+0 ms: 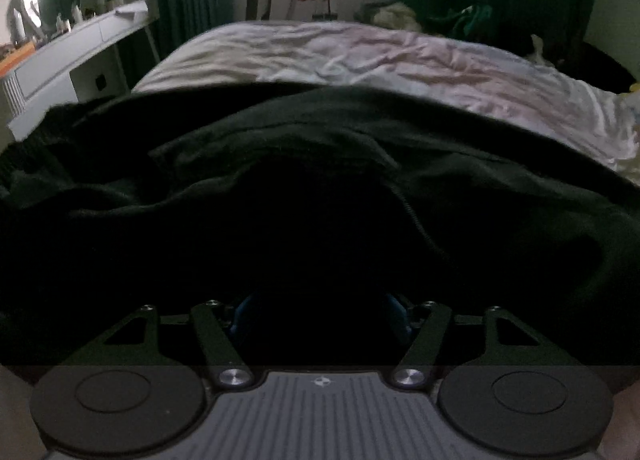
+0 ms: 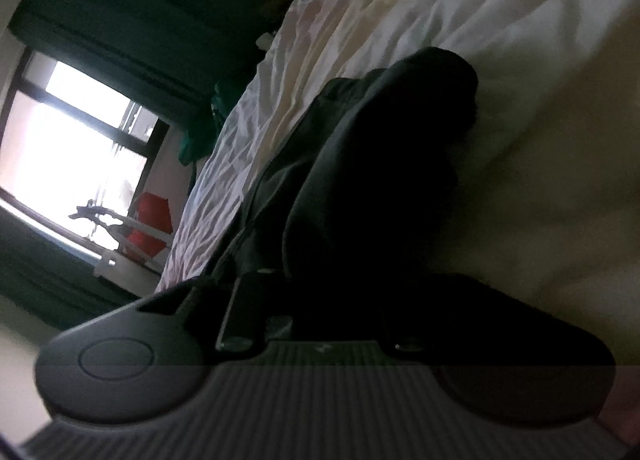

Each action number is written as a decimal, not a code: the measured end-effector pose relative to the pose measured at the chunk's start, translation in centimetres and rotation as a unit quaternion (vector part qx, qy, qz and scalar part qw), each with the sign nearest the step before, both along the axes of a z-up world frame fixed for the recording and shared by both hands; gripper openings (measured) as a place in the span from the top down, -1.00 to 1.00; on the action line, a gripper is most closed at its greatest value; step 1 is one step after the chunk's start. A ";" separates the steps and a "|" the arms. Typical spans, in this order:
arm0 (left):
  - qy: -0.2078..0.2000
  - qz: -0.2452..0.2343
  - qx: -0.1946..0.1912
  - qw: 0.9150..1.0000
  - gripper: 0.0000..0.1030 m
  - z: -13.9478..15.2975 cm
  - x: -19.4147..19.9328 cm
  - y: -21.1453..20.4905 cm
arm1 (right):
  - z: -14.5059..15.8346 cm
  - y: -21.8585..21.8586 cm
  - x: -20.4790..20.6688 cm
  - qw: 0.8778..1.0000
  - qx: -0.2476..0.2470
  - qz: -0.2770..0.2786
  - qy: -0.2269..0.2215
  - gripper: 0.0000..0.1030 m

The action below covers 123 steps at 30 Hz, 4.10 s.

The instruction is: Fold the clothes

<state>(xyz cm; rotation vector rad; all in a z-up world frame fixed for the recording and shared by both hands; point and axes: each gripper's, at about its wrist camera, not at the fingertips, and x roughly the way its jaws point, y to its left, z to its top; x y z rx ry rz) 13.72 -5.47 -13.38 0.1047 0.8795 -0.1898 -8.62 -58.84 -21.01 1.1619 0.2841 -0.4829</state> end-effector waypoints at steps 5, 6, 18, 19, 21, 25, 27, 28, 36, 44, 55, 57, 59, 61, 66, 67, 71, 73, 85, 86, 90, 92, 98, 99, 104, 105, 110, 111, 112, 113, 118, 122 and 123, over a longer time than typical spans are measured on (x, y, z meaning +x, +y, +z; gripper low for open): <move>0.011 -0.001 -0.007 1.000 -0.28 -0.3 0.1 0.6 | 0.1 -1.0 1.0 0.999 0.014 -0.045 -0.004 0.15; 0.012 -0.002 -0.008 1.000 -0.28 -0.3 0.1 0.7 | 0.1 -1.1 1.2 0.998 0.019 -0.058 -0.004 0.15; 0.012 -0.002 -0.035 0.999 -0.29 1.3 0.1 2.2 | 10.6 3.2 5.9 0.974 -0.198 -0.055 0.090 0.74; 0.005 0.000 -0.041 0.999 -0.29 2.0 0.0 2.6 | 12.3 4.4 6.7 0.969 -0.225 -0.047 0.086 0.74; -0.010 0.004 -0.052 0.999 -0.29 3.5 -0.3 3.4 | 15.7 6.9 8.2 0.957 -0.278 -0.031 0.080 0.74; -0.046 0.014 -0.077 0.996 -0.29 6.8 -1.3 6.1 | 22.1 13.1 11.3 0.919 -0.389 0.011 0.063 0.75; -0.066 0.020 -0.087 0.994 -0.29 8.3 -2.0 7.8 | 24.1 18.1 12.9 0.890 -0.451 0.045 0.053 0.75; -0.077 0.024 -0.092 0.993 -0.29 9.0 -2.4 8.7 | 24.6 20.7 13.7 0.876 -0.476 0.064 0.048 0.75; -0.132 0.069 -0.127 0.981 -0.31 12.0 -4.8 15.8 | 18.4 40.4 19.4 0.778 -0.573 0.250 0.055 0.75; -0.127 0.074 -0.126 0.981 -0.31 11.4 -4.0 16.5 | 6.9 48.3 20.3 0.726 -0.576 0.354 0.125 0.74; -0.111 0.039 -0.079 0.990 -0.31 8.9 -3.6 12.9 | 7.1 46.7 18.6 0.770 -0.505 0.382 0.075 0.68; -0.109 0.035 -0.077 0.990 -0.31 8.7 -3.7 12.5 | 7.4 46.2 18.2 0.782 -0.480 0.390 0.075 0.54; -0.114 0.029 -0.072 0.991 -0.31 8.7 -4.0 12.1 | 8.4 45.8 17.7 0.792 -0.449 0.407 0.075 0.27; -0.123 0.024 -0.061 0.990 -0.31 8.7 -4.5 11.6 | 9.6 45.2 16.7 0.798 -0.422 0.424 0.073 -0.25; -0.131 0.014 -0.051 0.990 -0.32 8.7 -6.0 10.5 | 12.5 43.0 11.8 0.808 -0.416 0.413 0.059 -0.28; -0.133 0.012 -0.049 0.990 -0.32 8.8 -6.4 10.3 | 12.9 42.3 10.9 0.813 -0.418 0.401 0.059 -0.28; -0.138 0.003 -0.053 0.989 -0.36 9.2 -8.7 10.1 | 13.9 39.2 7.8 0.835 -0.422 0.346 0.073 -0.28; -0.139 0.001 -0.056 0.989 -0.38 9.4 -9.8 10.2 | 13.9 38.2 6.6 0.843 -0.422 0.323 0.081 -0.28; -0.139 0.018 -0.067 0.988 -0.50 9.5 -12.6 11.5 | 14.2 35.6 4.6 0.868 -0.413 0.264 0.073 -0.71; -0.138 0.019 -0.068 0.988 -0.55 9.4 -12.6 11.5 | 14.2 35.7 4.6 0.868 -0.415 0.264 0.070 -0.77; -0.126 0.022 -0.086 0.988 -0.74 8.9 -12.0 11.8 | 14.3 35.9 4.4 0.865 -0.423 0.263 0.064 -1.00; -0.114 0.028 -0.107 0.987 -0.94 8.5 -11.5 12.5 | 14.3 35.9 4.5 0.867 -0.420 0.262 0.067 -1.00; -0.059 0.109 -0.216 0.968 -0.99 7.4 -9.5 17.3 | 13.7 35.4 4.9 0.875 -0.398 0.264 0.086 -1.00; -0.044 0.135 -0.248 0.958 -0.99 6.8 -9.0 18.7 | 13.5 35.3 5.0 0.876 -0.394 0.264 0.090 -1.00; 0.009 0.272 -0.387 0.881 -0.91 3.5 -6.6 25.3 | 12.7 34.6 5.3 0.884 -0.370 0.268 0.102 -1.00; 0.013 0.296 -0.409 0.863 -0.91 2.9 -6.0 26.4 | 12.5 34.4 5.4 0.885 -0.365 0.269 0.104 -1.00; 0.009 0.341 -0.381 0.860 -0.69 1.1 -1.7 26.9 | 11.6 33.9 6.3 0.891 -0.341 0.278 0.109 -1.00; 0.004 0.348 -0.380 0.857 -0.65 0.7 -1.1 27.1 | 11.4 34.1 6.6 0.889 -0.346 0.278 0.112 -1.00; -0.004 0.356 -0.379 0.854 -0.59 0.4 -0.7 27.3 | 11.2 34.3 6.9 0.887 -0.352 0.278 0.114 -1.00; -0.013 0.364 -0.377 0.852 -0.51 0.2 -0.3 27.5 | 11.1 34.6 7.3 0.882 -0.363 0.277 0.115 -1.00; -0.051 0.389 -0.368 0.843 0.01 0.5 0.9 28.6 | 10.9 36.2 11.9 0.856 -0.419 0.278 0.122 -1.00; -0.096 0.366 -0.311 0.872 0.54 2.5 1.4 27.1 | 7.9 36.9 16.2 0.836 -0.422 0.309 0.165 -1.00; -0.112 0.355 -0.291 0.881 0.63 3.2 1.4 26.4 | 6.8 36.9 17.0 0.831 -0.419 0.320 0.178 -1.00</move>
